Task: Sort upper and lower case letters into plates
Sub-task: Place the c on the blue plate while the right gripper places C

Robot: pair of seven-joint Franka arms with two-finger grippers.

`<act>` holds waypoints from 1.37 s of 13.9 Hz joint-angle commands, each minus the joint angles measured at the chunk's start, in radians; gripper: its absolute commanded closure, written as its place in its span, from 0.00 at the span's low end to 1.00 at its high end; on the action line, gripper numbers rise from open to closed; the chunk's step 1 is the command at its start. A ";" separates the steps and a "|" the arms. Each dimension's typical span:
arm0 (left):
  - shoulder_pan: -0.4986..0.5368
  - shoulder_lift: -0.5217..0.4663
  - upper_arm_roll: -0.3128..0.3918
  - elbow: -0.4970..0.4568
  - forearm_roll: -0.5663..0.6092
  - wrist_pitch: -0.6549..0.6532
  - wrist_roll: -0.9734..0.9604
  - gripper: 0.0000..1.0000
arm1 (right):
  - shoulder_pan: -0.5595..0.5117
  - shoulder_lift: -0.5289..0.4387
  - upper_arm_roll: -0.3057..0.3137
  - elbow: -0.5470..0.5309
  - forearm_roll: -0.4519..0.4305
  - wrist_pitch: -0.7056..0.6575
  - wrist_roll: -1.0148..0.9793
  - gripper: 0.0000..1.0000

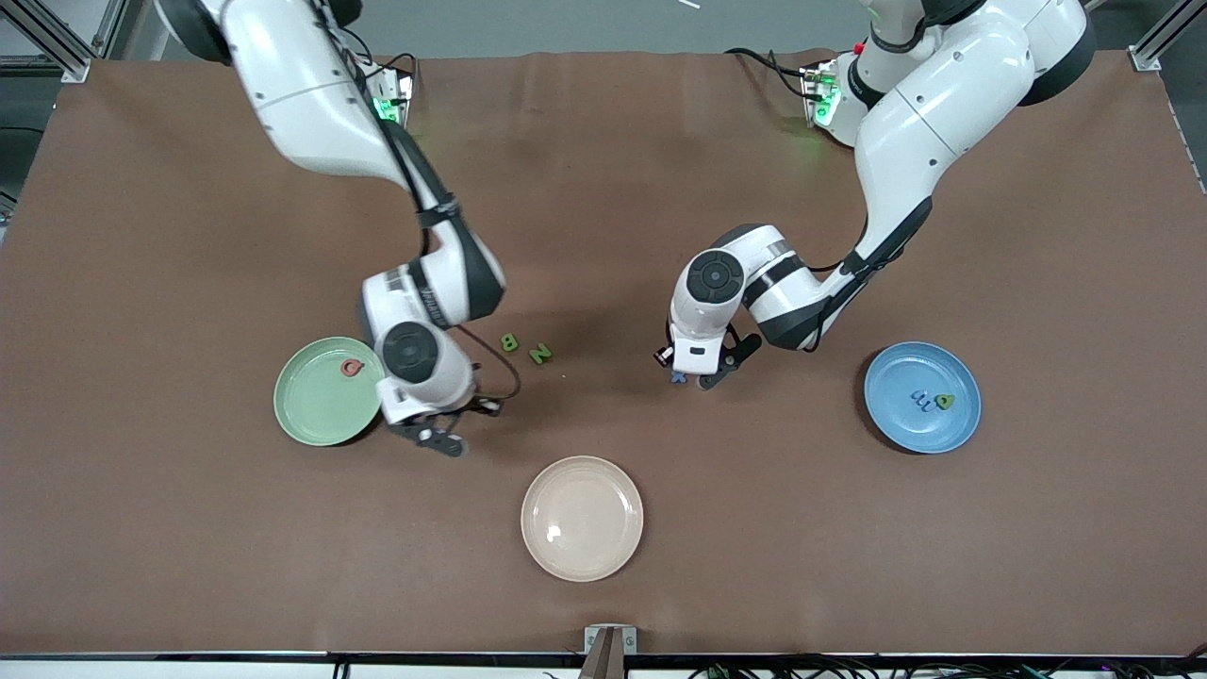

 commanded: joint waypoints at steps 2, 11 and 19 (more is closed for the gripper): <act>-0.001 0.001 0.009 0.014 0.000 0.000 -0.027 0.82 | -0.142 -0.173 0.020 -0.184 -0.005 -0.014 -0.239 0.99; 0.127 -0.099 -0.037 0.091 -0.003 -0.131 0.038 1.00 | -0.377 -0.281 0.021 -0.547 -0.004 0.262 -0.654 0.99; 0.479 -0.131 -0.205 0.090 -0.005 -0.290 0.357 1.00 | -0.420 -0.258 0.028 -0.582 0.008 0.351 -0.711 0.98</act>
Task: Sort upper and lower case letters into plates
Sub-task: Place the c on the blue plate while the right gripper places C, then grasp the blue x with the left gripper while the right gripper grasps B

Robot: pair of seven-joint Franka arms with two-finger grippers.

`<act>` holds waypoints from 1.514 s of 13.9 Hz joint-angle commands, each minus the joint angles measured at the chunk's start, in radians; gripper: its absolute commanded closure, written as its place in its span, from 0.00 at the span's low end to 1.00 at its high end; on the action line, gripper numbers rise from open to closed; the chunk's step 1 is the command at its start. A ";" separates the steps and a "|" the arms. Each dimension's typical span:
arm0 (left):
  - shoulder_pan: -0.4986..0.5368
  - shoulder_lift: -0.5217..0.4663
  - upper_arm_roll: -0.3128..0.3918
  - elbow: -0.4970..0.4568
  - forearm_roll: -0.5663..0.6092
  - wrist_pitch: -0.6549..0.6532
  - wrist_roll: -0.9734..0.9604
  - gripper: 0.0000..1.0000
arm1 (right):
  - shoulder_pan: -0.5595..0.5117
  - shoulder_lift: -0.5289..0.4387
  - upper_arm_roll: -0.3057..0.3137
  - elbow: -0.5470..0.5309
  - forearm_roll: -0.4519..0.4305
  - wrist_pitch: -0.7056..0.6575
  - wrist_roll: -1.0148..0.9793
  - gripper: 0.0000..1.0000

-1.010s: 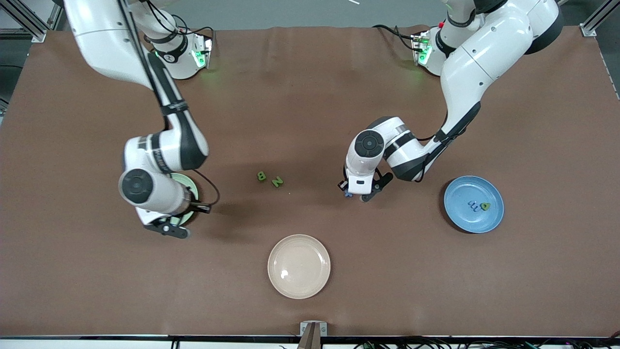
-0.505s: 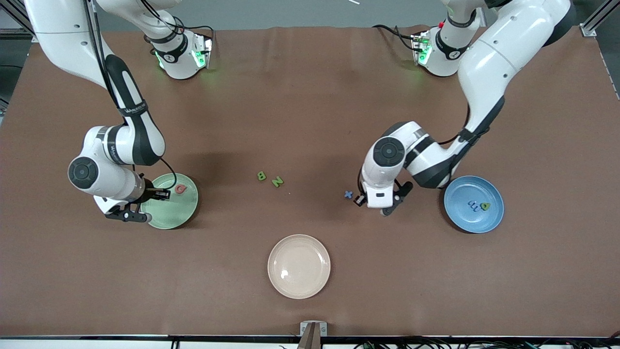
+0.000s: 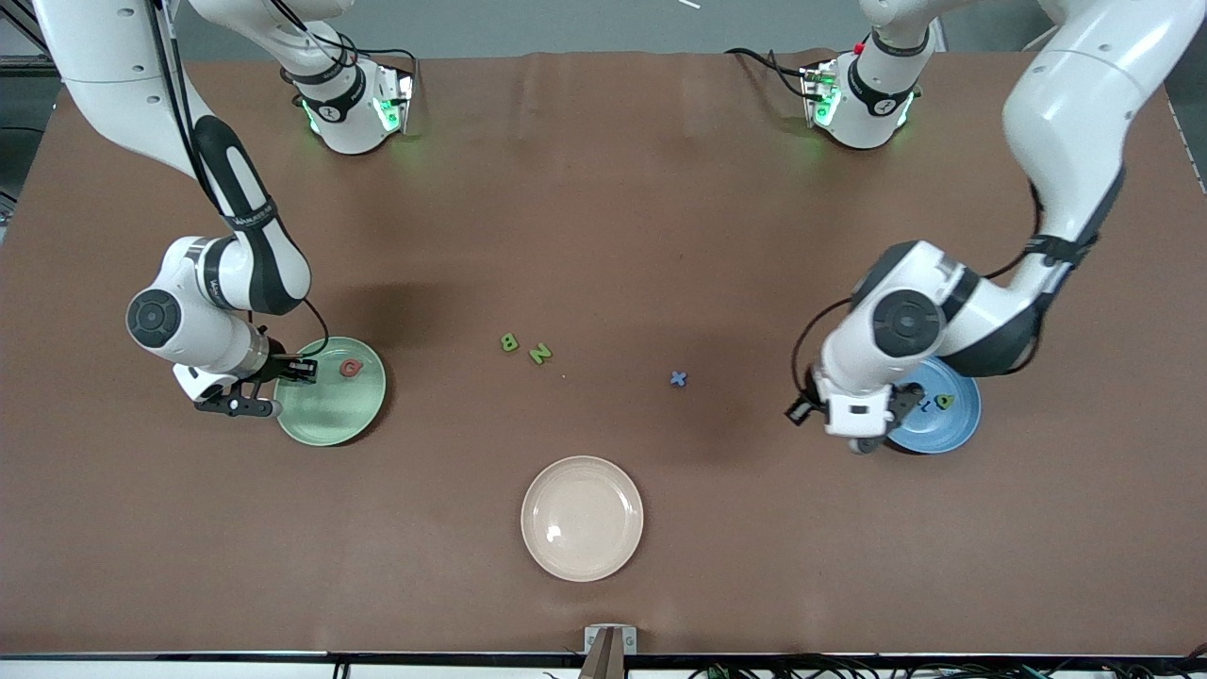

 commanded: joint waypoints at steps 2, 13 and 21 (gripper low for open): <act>0.079 -0.021 -0.007 -0.018 0.008 -0.042 0.124 1.00 | -0.009 -0.016 0.027 -0.027 0.014 0.014 -0.006 0.97; 0.170 0.027 0.128 -0.098 0.056 -0.033 0.255 0.59 | 0.120 -0.063 0.036 0.119 0.015 -0.224 0.266 0.00; 0.039 0.025 0.054 -0.066 0.002 -0.042 0.109 0.00 | 0.453 -0.045 0.034 0.069 0.017 -0.068 1.032 0.00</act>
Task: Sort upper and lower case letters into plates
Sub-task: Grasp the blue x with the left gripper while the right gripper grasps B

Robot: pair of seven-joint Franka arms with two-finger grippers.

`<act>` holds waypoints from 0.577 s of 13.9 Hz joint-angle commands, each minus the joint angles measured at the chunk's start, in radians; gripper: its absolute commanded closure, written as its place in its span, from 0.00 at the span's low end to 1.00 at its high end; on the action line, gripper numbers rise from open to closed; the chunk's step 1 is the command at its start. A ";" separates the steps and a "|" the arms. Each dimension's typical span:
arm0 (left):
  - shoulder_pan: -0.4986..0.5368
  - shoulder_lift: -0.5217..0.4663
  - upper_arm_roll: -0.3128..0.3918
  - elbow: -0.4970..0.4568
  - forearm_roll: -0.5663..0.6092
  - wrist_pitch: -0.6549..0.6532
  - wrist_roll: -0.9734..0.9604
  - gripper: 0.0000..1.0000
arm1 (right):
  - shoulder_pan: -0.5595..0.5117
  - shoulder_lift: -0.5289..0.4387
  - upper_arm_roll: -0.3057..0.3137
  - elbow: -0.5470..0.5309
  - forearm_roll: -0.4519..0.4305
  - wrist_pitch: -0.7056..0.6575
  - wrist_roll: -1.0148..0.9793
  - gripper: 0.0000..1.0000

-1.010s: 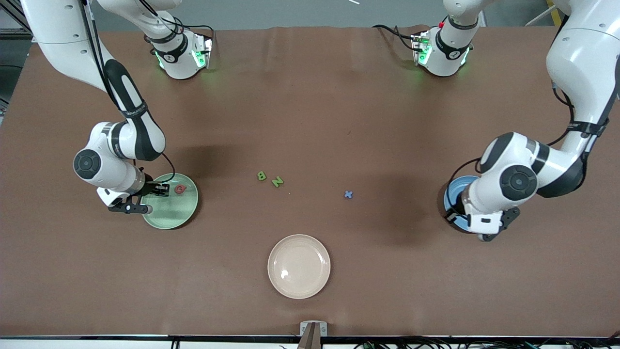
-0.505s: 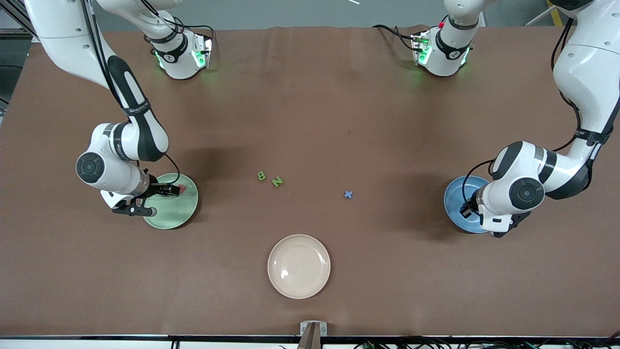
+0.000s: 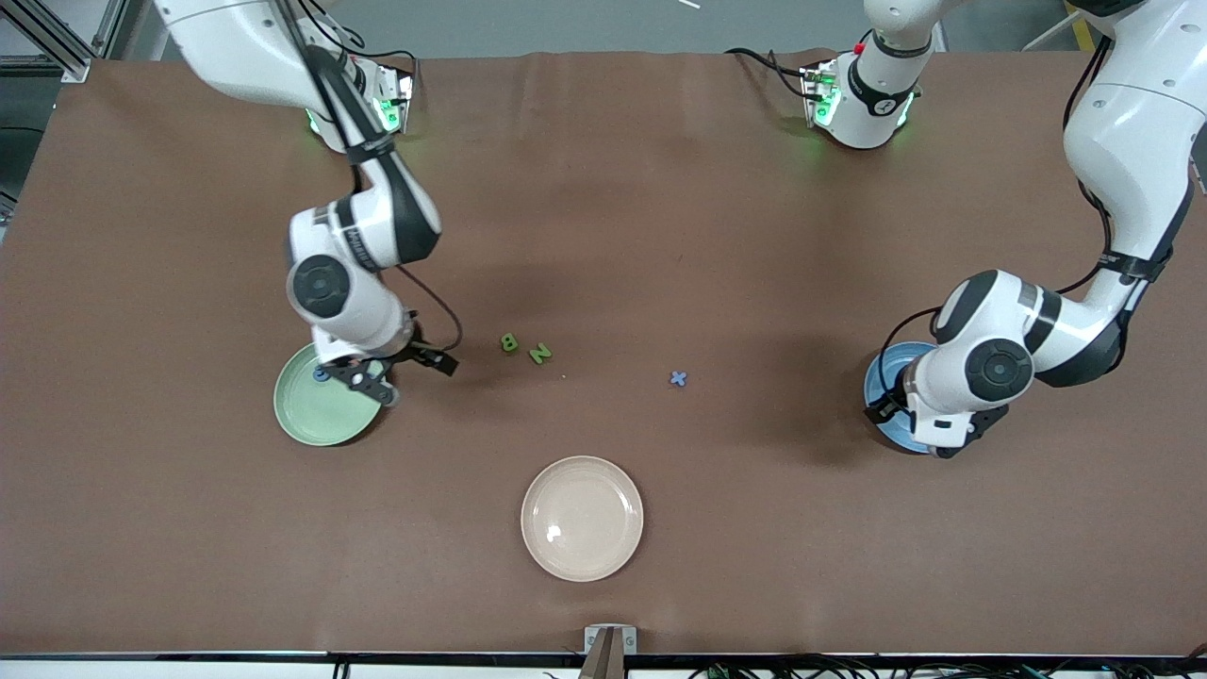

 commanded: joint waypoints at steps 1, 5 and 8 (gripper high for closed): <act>-0.145 -0.012 -0.007 0.037 -0.053 -0.008 -0.124 0.00 | 0.072 0.021 -0.013 -0.037 0.006 0.070 0.193 0.00; -0.362 0.027 0.012 0.098 -0.063 0.006 -0.216 0.00 | 0.123 0.076 -0.014 -0.037 0.006 0.162 0.355 0.02; -0.515 0.044 0.100 0.127 -0.067 0.041 -0.444 0.00 | 0.152 0.111 -0.014 -0.037 0.006 0.214 0.439 0.07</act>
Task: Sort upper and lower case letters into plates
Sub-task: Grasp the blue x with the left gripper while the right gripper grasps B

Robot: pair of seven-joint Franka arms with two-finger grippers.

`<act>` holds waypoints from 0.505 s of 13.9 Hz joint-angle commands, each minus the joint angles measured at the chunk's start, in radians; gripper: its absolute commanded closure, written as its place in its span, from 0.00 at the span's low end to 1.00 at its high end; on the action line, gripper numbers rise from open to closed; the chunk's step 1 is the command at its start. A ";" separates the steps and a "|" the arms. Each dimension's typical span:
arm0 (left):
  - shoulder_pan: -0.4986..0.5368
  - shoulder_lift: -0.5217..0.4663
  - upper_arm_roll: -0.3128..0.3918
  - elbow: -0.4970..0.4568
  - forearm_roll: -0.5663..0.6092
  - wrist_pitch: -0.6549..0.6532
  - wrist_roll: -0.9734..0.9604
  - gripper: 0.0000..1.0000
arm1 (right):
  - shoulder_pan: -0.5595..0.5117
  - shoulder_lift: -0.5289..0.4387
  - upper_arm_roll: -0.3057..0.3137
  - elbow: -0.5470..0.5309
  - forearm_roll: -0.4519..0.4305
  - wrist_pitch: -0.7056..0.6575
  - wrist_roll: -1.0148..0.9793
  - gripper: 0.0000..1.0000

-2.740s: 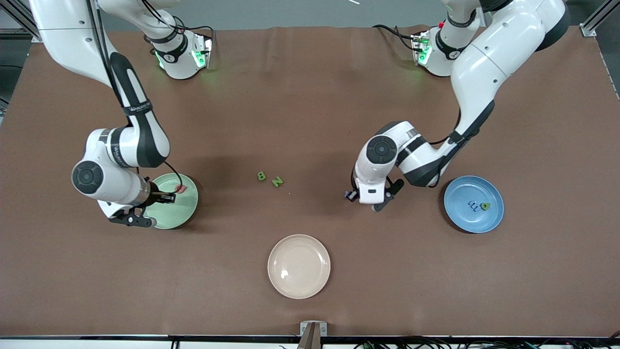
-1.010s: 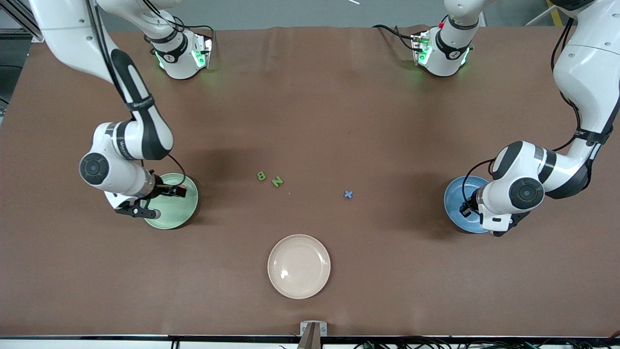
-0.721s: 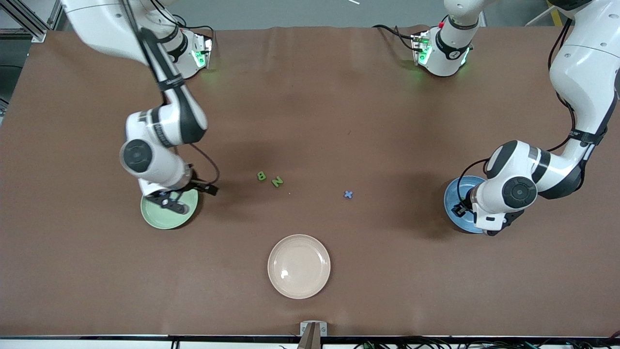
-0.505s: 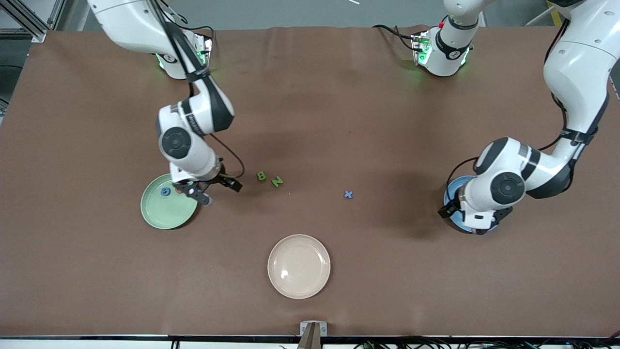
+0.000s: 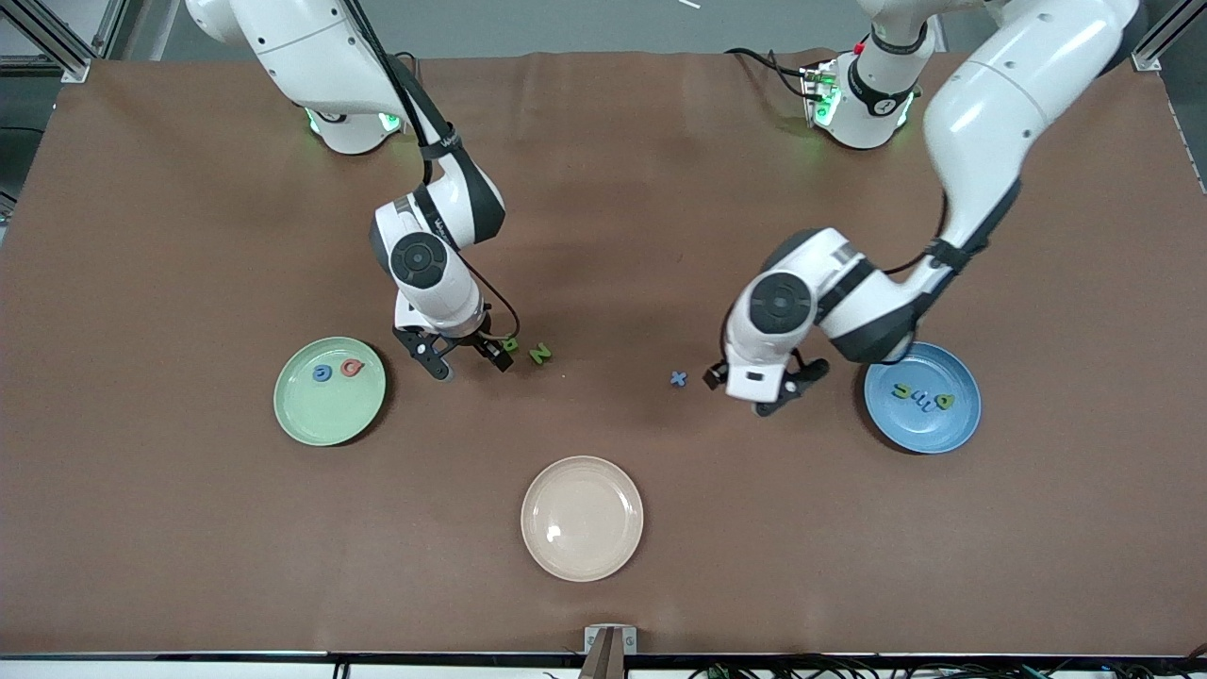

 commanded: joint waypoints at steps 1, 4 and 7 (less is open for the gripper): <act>-0.105 0.032 0.099 0.047 -0.012 0.064 -0.224 0.00 | 0.037 0.020 -0.013 -0.009 0.006 0.047 0.077 0.08; -0.139 0.051 0.143 0.049 -0.013 0.149 -0.395 0.05 | 0.056 0.037 -0.013 -0.008 0.006 0.076 0.116 0.15; -0.157 0.077 0.144 0.079 -0.009 0.178 -0.523 0.10 | 0.064 0.042 -0.013 -0.008 0.006 0.076 0.117 0.26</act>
